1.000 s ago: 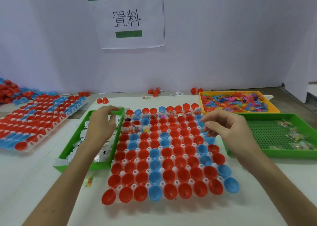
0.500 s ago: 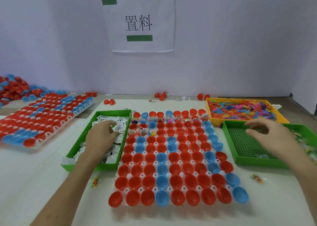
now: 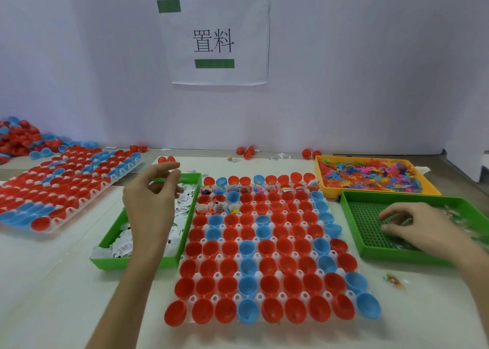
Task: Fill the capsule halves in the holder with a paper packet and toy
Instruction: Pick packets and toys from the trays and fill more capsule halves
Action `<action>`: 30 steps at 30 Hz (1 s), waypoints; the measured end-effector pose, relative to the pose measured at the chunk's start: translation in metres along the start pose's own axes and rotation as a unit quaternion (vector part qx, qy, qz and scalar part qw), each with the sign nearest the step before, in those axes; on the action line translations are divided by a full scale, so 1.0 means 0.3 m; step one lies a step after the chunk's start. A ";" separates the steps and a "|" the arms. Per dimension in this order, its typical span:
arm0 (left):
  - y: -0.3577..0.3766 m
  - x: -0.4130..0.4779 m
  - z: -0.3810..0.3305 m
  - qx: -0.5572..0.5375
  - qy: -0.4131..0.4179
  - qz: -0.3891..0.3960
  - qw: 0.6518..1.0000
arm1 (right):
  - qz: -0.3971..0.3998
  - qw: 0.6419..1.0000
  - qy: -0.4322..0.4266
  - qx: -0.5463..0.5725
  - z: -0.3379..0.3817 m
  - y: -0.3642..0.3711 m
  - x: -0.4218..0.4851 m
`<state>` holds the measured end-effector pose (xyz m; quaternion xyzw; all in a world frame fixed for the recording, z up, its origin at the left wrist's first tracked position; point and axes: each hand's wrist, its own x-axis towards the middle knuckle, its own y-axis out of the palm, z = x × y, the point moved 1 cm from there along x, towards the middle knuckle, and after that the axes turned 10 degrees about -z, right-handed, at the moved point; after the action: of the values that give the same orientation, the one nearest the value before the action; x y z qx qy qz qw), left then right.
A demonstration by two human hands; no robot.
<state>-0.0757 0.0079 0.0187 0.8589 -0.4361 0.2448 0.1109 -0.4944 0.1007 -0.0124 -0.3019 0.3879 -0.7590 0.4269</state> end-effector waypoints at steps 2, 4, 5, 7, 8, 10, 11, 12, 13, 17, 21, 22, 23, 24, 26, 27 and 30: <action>0.009 -0.046 -0.036 -0.060 -0.020 0.011 0.998 | -0.009 1.000 -0.017 0.014 0.014 0.004 -0.008; 0.027 -0.066 -0.040 -0.073 -0.036 0.063 0.995 | -0.044 0.997 -0.034 0.054 0.034 0.012 -0.014; 0.034 -0.061 -0.033 -0.063 -0.046 0.089 0.993 | -0.065 0.993 -0.036 0.087 0.048 0.014 -0.020; 0.041 -0.029 -0.004 -0.028 -0.063 0.123 0.990 | -0.100 0.982 -0.039 0.154 0.078 0.014 -0.032; 0.040 -0.006 0.013 -0.001 -0.064 0.131 0.989 | -0.114 0.977 -0.046 0.177 0.096 0.011 -0.037; 0.033 0.049 0.047 0.066 -0.045 0.134 0.988 | -0.130 0.967 -0.074 0.204 0.152 -0.001 -0.030; 0.028 0.078 0.066 0.102 -0.037 0.134 0.985 | -0.131 0.965 -0.095 0.207 0.192 -0.004 -0.016; 0.022 0.103 0.086 0.136 -0.035 0.134 0.981 | -0.126 0.965 -0.116 0.200 0.239 0.000 0.006; 0.015 0.121 0.107 0.166 -0.039 0.138 0.976 | -0.116 0.966 -0.138 0.186 0.293 0.011 0.033; -0.014 0.129 0.205 0.236 -0.077 0.163 0.955 | -0.057 0.967 -0.211 0.130 0.515 0.132 0.189; -0.011 0.117 0.245 0.252 -0.070 0.158 0.952 | 0.013 0.967 -0.245 0.075 0.703 0.322 0.376; -0.011 0.114 0.249 0.253 -0.069 0.159 0.952 | 0.030 0.967 -0.247 0.052 0.741 0.371 0.413; -0.010 0.102 0.249 0.256 -0.067 0.161 0.951 | 0.046 0.966 -0.254 0.022 0.769 0.415 0.439; -0.010 0.095 0.251 0.257 -0.066 0.161 0.951 | 0.060 0.963 -0.264 -0.009 0.794 0.459 0.464; -0.005 0.085 0.257 0.252 -0.058 0.160 0.953 | 0.072 0.955 -0.282 -0.063 0.836 0.537 0.508; 0.000 0.084 0.260 0.250 -0.055 0.160 0.953 | 0.067 0.952 -0.288 -0.087 0.854 0.569 0.524; 0.008 0.094 0.267 0.252 -0.042 0.152 0.955 | 0.037 0.942 -0.301 -0.142 0.914 0.644 0.553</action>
<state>-0.0377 -0.0456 -0.0351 0.7918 -0.4903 0.3244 -0.1658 -0.2732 -0.2011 -0.0133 -0.5595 0.3556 -0.5534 0.5042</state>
